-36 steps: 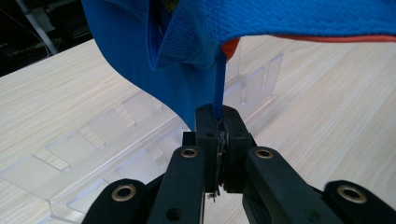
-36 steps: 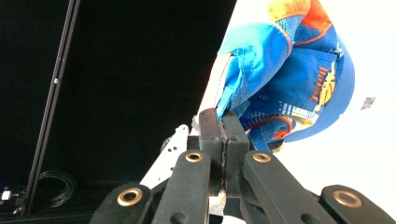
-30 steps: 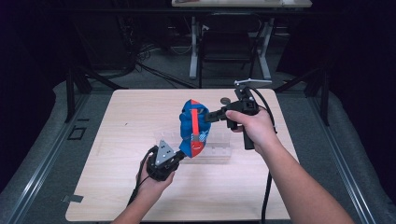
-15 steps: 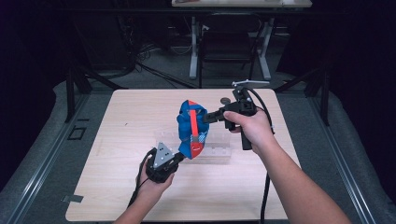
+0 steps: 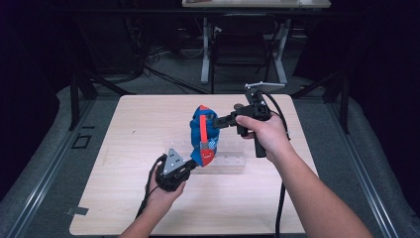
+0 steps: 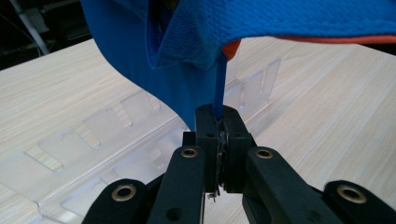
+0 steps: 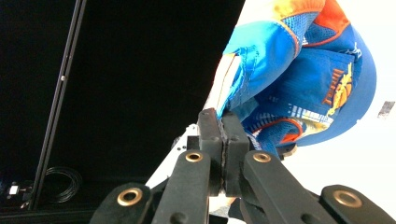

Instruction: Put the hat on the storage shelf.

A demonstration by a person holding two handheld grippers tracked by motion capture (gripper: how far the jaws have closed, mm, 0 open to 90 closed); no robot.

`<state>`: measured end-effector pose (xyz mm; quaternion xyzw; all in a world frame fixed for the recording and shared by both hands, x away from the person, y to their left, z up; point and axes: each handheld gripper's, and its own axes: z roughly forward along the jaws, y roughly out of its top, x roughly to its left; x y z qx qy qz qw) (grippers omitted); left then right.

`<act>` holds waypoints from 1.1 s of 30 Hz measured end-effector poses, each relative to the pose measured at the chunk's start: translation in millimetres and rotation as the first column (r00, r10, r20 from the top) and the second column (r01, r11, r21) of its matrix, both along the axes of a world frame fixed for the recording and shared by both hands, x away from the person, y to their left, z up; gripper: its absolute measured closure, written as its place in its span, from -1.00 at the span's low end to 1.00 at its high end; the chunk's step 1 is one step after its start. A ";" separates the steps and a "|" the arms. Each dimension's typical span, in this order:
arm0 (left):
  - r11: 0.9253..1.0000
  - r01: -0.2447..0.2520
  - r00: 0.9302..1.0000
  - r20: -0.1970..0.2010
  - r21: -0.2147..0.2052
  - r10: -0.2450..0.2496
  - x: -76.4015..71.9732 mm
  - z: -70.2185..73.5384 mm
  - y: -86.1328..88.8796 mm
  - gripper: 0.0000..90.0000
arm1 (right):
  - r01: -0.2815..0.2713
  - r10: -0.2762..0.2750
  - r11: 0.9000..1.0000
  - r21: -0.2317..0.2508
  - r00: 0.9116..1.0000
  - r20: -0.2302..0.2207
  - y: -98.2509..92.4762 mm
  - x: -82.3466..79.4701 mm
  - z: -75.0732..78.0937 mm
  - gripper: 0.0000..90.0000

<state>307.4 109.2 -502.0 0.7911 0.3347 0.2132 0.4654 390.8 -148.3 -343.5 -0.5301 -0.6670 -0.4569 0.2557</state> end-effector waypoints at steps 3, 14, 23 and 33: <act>1.000 -0.005 1.000 -0.013 0.023 0.006 0.1 -7.5 1.9 0.96 | -0.002 0.002 1.000 -0.009 1.000 -0.008 1.6 0.5 -3.8 1.00; 1.000 -0.015 0.999 -0.038 0.028 0.016 2.1 -27.0 -1.1 0.96 | 0.030 -0.031 0.998 -0.049 0.999 -0.022 -1.6 3.9 -20.5 0.94; 0.999 -0.038 0.998 -0.043 0.032 0.040 1.3 -30.9 0.6 0.93 | 0.068 -0.068 0.995 -0.073 0.998 0.000 -11.8 2.0 -21.4 0.70; 0.999 -0.048 0.999 -0.023 -0.008 0.048 -4.9 -27.1 10.0 0.50 | 0.107 -0.106 0.990 -0.097 0.994 0.016 -28.8 0.6 -19.0 0.68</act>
